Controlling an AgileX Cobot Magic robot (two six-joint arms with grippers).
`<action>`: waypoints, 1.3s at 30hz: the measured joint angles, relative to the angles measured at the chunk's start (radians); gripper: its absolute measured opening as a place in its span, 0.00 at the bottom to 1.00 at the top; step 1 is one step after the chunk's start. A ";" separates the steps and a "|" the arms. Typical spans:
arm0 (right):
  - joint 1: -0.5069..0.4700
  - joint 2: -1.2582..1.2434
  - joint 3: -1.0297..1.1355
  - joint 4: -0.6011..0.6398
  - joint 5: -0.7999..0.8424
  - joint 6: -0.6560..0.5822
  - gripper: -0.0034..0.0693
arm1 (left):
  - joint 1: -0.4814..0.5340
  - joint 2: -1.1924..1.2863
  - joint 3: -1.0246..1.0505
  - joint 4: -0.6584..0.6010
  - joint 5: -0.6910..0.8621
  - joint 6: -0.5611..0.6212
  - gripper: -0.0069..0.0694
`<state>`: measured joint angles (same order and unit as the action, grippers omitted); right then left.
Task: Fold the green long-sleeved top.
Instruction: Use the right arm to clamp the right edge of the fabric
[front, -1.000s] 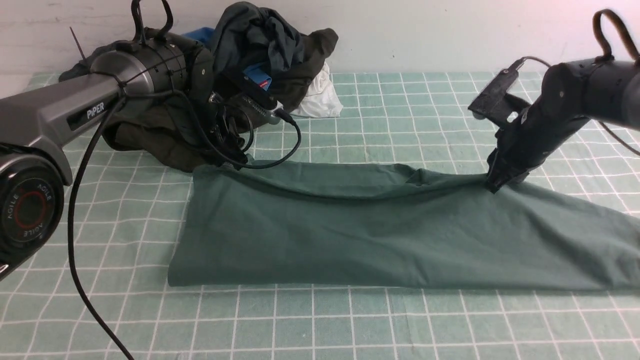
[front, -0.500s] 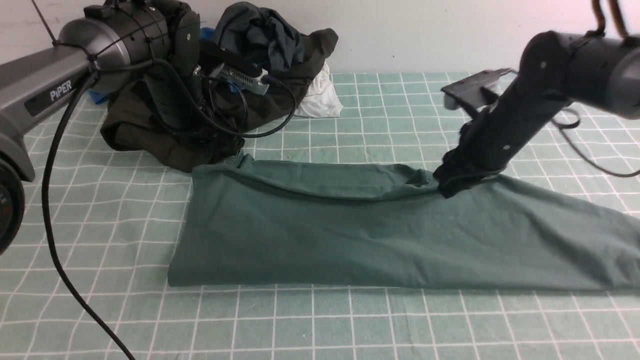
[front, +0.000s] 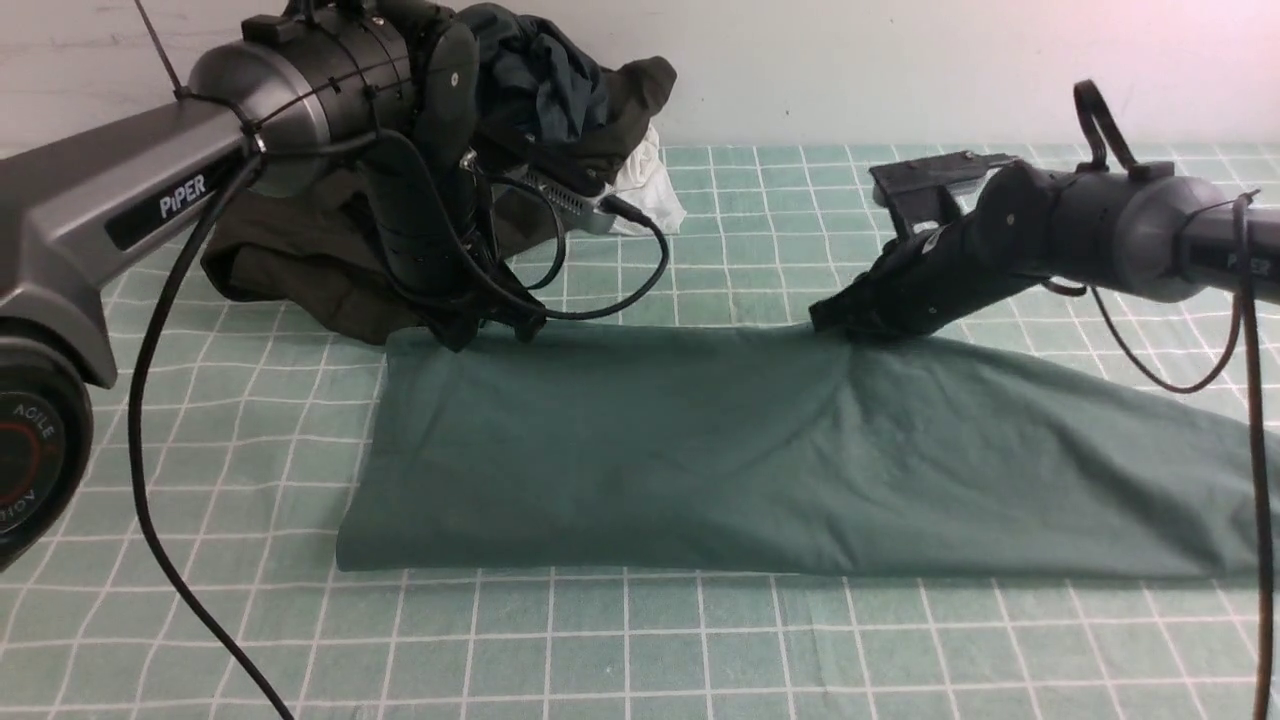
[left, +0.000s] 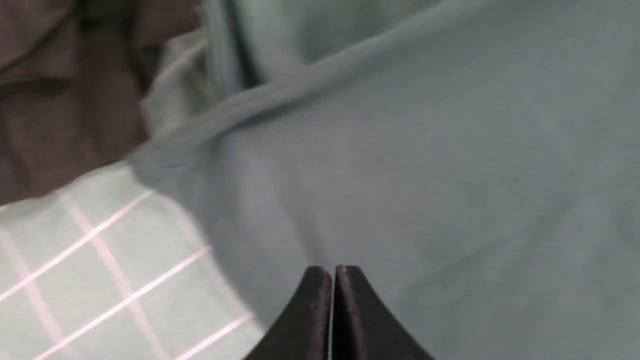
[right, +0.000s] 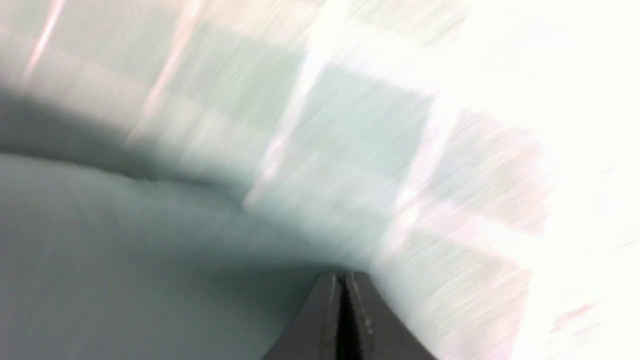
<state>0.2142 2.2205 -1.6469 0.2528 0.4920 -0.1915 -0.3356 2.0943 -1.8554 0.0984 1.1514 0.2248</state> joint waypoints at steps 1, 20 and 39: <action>-0.022 0.006 -0.008 -0.005 -0.020 0.025 0.05 | 0.000 0.010 0.000 -0.025 0.000 0.013 0.09; -0.295 -0.520 0.269 -0.171 0.423 -0.010 0.04 | 0.066 0.160 0.027 -0.098 0.055 0.063 0.09; -0.564 -0.401 0.505 -0.253 0.268 0.116 0.76 | 0.115 0.141 0.080 -0.209 0.034 0.150 0.09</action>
<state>-0.3496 1.8198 -1.1418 0.0000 0.7598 -0.0759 -0.2210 2.2350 -1.7754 -0.1103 1.1850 0.3746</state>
